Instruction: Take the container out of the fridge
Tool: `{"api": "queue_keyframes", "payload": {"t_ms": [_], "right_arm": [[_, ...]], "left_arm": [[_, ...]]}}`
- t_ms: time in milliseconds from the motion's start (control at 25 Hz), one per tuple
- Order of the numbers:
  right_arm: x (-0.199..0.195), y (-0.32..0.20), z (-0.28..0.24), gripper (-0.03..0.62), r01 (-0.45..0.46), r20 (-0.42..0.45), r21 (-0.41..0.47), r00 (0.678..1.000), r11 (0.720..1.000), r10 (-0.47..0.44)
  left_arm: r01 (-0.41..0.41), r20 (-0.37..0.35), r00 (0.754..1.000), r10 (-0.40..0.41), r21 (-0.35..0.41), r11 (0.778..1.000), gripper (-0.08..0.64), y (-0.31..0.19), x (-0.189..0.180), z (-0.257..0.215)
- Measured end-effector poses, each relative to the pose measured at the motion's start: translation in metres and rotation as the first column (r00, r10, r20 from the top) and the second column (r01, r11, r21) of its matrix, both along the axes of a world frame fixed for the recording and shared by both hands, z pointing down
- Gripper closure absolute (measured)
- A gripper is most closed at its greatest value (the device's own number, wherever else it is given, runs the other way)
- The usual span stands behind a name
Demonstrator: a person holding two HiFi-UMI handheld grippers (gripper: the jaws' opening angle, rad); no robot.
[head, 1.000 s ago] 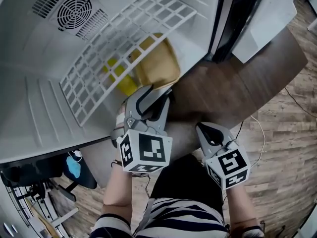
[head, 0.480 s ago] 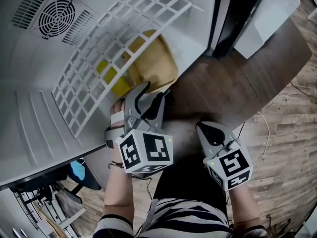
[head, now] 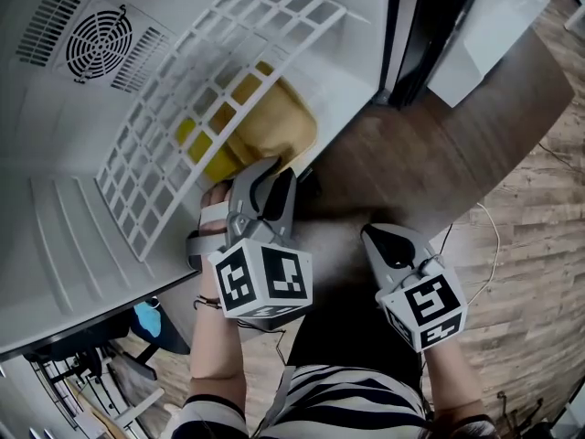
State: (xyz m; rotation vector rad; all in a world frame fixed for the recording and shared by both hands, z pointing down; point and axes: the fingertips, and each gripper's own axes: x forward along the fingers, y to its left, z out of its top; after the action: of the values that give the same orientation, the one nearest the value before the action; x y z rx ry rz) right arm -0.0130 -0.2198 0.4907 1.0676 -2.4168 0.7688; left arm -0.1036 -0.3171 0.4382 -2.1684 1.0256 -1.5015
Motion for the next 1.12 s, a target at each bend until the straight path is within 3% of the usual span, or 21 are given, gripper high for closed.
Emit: {"api": "queue_keyframes", "payload": {"t_ms": [360,720,1120], "right_arm": [[0.007,0.006,-0.014,0.594,-0.025,-0.005,0.019,1.0,1.0,0.025],[0.016,0.024,-0.025,0.594,-0.05,-0.004,0.033,0.999,0.998,0.05],[0.032,0.06,-0.043,0.594,-0.084,-0.005,0.055,0.996,0.995,0.084]], "left_arm": [[-0.043,-0.04,0.998,0.041,-0.031,0.999,0.56,0.006,0.005,-0.004],[-0.086,-0.044,0.995,0.086,-0.016,0.996,0.56,0.024,0.014,-0.014],[-0.147,-0.078,0.986,0.145,-0.016,0.989,0.56,0.072,0.031,-0.036]]}}
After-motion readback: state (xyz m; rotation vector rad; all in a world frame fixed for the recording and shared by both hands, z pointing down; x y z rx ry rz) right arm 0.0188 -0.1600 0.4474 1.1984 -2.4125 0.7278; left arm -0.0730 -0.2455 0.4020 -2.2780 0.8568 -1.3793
